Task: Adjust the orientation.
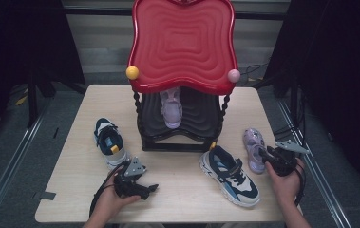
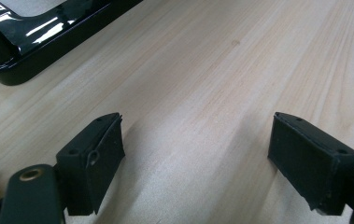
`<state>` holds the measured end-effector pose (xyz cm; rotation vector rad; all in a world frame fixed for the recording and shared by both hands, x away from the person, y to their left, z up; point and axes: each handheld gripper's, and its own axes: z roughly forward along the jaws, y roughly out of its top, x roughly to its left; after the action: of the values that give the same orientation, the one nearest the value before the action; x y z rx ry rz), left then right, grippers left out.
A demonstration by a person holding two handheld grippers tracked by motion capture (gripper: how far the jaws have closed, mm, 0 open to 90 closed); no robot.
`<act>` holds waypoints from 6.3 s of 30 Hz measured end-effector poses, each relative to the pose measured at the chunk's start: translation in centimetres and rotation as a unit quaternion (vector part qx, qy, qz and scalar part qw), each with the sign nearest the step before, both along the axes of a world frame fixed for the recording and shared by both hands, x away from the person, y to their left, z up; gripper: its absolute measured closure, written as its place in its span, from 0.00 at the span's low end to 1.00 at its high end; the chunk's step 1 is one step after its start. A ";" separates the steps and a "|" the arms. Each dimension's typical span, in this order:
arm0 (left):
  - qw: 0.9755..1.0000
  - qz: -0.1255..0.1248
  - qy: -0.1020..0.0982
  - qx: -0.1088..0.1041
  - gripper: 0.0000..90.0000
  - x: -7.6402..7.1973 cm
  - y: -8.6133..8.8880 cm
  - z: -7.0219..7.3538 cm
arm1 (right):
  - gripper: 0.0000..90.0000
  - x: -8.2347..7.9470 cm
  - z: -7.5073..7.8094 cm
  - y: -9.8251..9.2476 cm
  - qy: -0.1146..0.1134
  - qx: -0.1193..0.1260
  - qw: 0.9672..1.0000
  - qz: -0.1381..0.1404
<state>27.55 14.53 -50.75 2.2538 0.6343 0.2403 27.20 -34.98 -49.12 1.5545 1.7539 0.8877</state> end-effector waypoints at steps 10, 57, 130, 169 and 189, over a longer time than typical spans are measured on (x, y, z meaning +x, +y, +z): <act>1.000 0.000 0.000 0.000 0.19 0.0 0.0 0.0 | 0.74 0.2 -0.3 0.0 0.005 -0.003 1.000 -0.008; 1.000 0.000 0.000 0.000 0.19 0.0 0.0 0.0 | 0.92 0.1 0.7 -0.1 0.023 -0.049 0.998 0.020; 1.000 0.005 -0.001 0.001 0.19 -0.1 -0.1 0.0 | 0.93 -6.8 9.2 2.7 -0.064 -0.016 0.982 0.175; 1.000 0.005 -0.001 0.001 0.19 -0.1 -0.1 0.0 | 0.93 -7.4 10.2 8.0 -0.129 -0.008 0.965 0.230; 1.000 0.004 -0.001 0.000 0.19 -0.1 -0.1 0.0 | 0.93 -5.1 9.8 11.6 -0.153 -0.007 0.964 0.219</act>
<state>27.48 14.41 -50.75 2.2518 0.6426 0.2464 22.13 -23.34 -39.28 0.9618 1.8918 1.2490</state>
